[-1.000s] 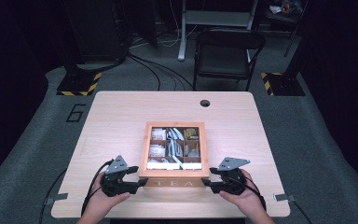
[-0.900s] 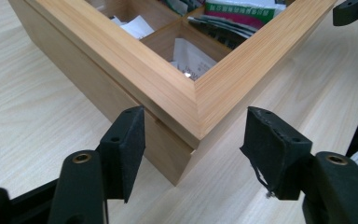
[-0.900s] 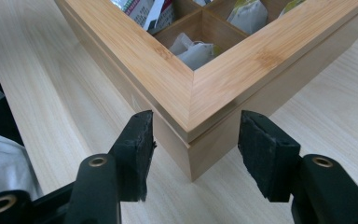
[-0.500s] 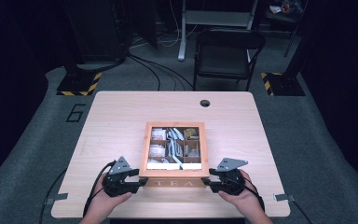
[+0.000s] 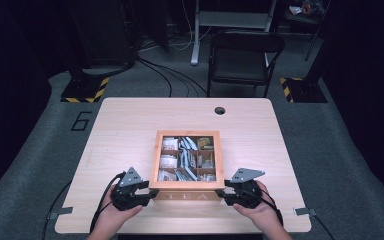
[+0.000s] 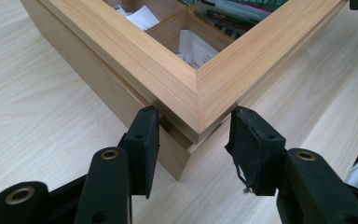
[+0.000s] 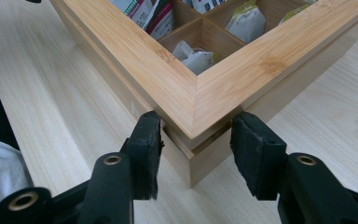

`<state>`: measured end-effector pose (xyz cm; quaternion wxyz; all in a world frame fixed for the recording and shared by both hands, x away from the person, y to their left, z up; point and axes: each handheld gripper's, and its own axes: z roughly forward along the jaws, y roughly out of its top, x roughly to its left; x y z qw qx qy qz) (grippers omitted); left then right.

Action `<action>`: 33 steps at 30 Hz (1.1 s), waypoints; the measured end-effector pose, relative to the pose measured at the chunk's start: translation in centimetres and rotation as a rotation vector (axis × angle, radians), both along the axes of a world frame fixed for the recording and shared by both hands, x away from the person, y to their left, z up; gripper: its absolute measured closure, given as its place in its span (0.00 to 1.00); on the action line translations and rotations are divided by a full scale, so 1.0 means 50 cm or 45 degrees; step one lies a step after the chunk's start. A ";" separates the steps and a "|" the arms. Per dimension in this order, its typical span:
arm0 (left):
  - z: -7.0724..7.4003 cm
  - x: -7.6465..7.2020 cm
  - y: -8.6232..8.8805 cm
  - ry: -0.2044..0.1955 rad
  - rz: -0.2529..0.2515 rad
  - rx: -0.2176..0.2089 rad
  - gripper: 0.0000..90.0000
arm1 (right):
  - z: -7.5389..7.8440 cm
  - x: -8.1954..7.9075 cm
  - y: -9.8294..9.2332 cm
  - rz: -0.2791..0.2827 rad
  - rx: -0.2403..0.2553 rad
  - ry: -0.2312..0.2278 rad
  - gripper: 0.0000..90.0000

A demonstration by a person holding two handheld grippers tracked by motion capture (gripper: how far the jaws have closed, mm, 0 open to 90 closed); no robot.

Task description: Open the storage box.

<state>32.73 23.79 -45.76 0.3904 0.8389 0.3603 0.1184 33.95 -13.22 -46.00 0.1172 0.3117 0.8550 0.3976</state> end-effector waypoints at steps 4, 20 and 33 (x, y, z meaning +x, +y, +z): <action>0.011 0.004 0.002 0.018 0.005 -0.033 0.59 | 0.007 0.000 -0.001 -0.013 0.012 0.014 0.58; 0.075 0.024 0.008 0.054 0.005 -0.071 0.59 | 0.052 0.006 -0.010 -0.046 0.046 -0.124 0.43; 0.119 0.048 0.014 0.060 -0.008 -0.077 0.57 | 0.110 0.029 0.008 0.043 -0.074 -0.267 0.40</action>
